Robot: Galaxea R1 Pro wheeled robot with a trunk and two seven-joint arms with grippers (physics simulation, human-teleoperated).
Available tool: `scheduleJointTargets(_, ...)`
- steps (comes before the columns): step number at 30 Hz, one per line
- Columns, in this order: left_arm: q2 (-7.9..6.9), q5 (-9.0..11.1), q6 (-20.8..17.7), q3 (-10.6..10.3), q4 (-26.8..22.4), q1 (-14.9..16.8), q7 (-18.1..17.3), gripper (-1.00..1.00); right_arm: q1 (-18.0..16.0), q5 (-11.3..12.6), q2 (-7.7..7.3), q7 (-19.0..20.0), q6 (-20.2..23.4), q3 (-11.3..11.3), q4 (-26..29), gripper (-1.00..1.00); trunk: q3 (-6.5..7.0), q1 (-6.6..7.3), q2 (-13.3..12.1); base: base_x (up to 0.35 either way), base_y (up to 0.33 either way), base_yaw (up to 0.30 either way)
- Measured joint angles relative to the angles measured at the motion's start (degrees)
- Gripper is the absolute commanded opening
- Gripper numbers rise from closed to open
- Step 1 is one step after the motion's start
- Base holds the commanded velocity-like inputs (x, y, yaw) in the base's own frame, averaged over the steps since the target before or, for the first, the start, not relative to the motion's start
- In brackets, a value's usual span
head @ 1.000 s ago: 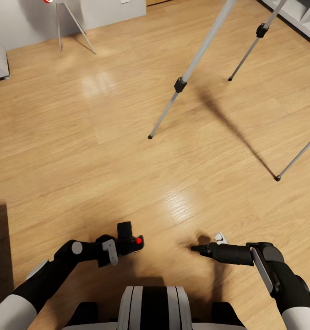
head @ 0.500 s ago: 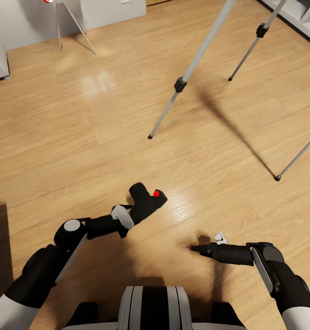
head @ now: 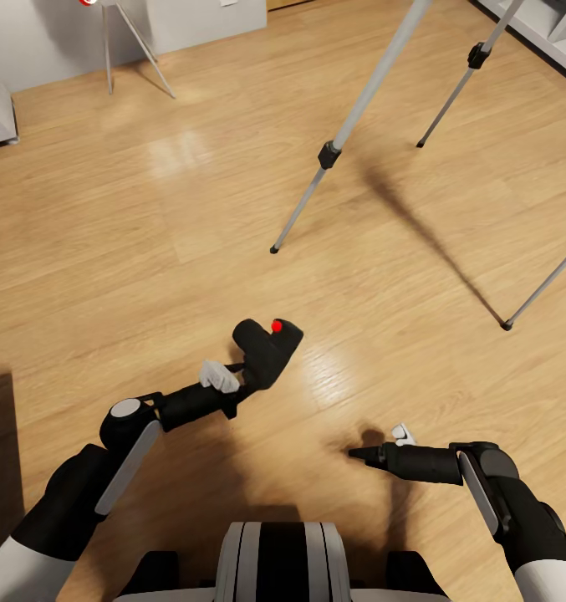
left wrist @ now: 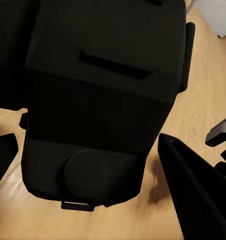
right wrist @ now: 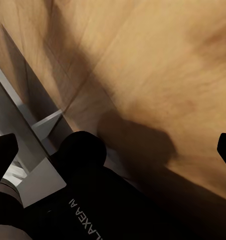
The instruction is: Attach the digital camera to the camera tripod in the bedroom.
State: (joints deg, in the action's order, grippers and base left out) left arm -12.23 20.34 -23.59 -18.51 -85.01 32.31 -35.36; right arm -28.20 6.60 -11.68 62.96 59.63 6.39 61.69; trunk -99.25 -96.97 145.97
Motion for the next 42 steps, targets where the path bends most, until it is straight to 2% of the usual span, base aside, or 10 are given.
scheduleJointTargets(9,0.28,1.55,0.00,-0.12,0.36,0.00,0.89,-1.00,0.00,0.00,0.06,0.01,0.00,0.00,0.00,1.00,0.00,0.00,0.00,0.000,0.000,0.000)
scheduleJointTargets(15,2.00,4.43,-0.08,-0.15,1.33,0.00,1.17,-1.00,0.00,0.00,0.08,0.01,0.00,0.00,0.00,1.00,0.00,0.00,0.00,0.000,0.000,0.000)
scheduleJointTargets(25,9.70,6.30,-0.49,-0.24,10.91,0.00,3.70,-1.00,0.00,0.00,0.09,0.04,0.00,0.00,0.00,1.00,0.00,0.00,0.00,0.000,0.000,0.000)
scheduleJointTargets(26,12.87,5.64,-0.17,-0.20,13.20,0.00,12.17,-1.00,0.00,-0.01,0.18,0.00,-0.01,0.00,0.00,1.00,0.00,-0.01,0.00,0.000,0.000,0.000)
scheduleJointTargets(28,14.66,6.03,-0.32,-0.18,13.74,0.02,20.24,-1.00,0.00,-0.01,0.24,-0.01,0.00,0.00,0.01,1.00,0.00,0.00,0.00,0.000,0.000,0.000)
scheduleJointTargets(29,16.99,6.82,-0.32,-0.28,14.05,0.00,32.96,-1.00,0.00,-0.01,0.29,-0.02,0.00,0.00,0.00,1.00,0.00,0.00,0.00,0.000,0.000,0.000)
scheduleJointTargets(32,19.31,6.46,0.44,-0.23,14.26,0.01,49.37,-1.00,0.00,0.00,0.28,-0.05,0.00,0.00,0.00,1.00,0.00,0.00,0.00,0.000,0.000,0.000)
scheduleJointTargets(34,21.57,8.79,5.92,-1.13,14.29,0.00,66.86,-1.00,0.00,0.00,0.27,-0.07,0.00,0.00,0.00,1.00,0.00,0.00,0.00,0.000,0.000,0.000)
scheduleJointTargets(39,22.17,15.61,11.90,-3.48,14.08,-0.34,72.92,-1.00,0.00,0.00,0.27,-0.08,0.00,0.00,0.00,1.00,0.00,0.00,0.00,0.000,0.000,0.000)
scheduleJointTargets(42,22.17,16.72,13.43,-6.31,12.72,-0.43,73.80,-1.00,0.00,0.00,0.27,-0.09,0.00,0.00,0.00,1.00,0.00,0.00,0.00,0.000,0.000,0.000)
